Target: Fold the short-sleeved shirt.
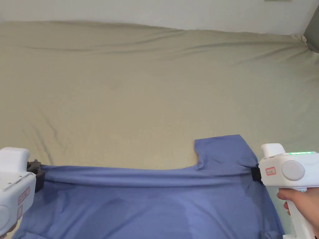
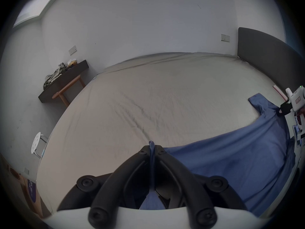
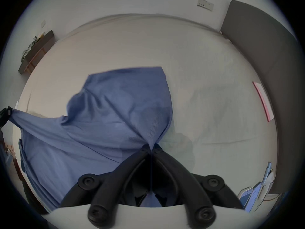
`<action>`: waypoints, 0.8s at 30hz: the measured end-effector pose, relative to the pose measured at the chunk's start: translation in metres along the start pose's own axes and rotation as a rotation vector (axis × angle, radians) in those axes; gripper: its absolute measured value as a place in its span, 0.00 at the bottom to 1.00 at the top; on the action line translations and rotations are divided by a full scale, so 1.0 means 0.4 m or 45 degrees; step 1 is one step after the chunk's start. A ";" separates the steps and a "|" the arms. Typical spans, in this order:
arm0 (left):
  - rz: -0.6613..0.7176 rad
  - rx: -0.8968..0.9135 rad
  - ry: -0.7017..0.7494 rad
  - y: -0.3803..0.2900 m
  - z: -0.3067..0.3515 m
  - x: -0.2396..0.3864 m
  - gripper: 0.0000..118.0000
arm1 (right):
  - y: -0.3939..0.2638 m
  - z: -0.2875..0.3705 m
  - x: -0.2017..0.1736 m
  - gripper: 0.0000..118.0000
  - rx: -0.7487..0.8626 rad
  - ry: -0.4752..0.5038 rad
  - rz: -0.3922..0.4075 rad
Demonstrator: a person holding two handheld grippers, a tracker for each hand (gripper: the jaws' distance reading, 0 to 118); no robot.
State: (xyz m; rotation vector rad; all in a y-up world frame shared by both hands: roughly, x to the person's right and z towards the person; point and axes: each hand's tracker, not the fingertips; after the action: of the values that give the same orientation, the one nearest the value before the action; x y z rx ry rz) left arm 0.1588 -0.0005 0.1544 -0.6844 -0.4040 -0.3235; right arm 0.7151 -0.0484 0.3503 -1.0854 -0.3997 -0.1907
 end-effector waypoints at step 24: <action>-0.070 -0.183 -0.024 -0.232 0.292 -0.037 0.01 | -0.323 0.402 -0.048 0.02 -0.179 0.104 0.292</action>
State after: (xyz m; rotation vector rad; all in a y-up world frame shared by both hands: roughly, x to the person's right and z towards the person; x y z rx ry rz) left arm 0.0779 0.0118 0.2801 -0.8186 -0.4210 -0.4015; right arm 0.6175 0.0342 0.5132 -1.2483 -0.1878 -0.0598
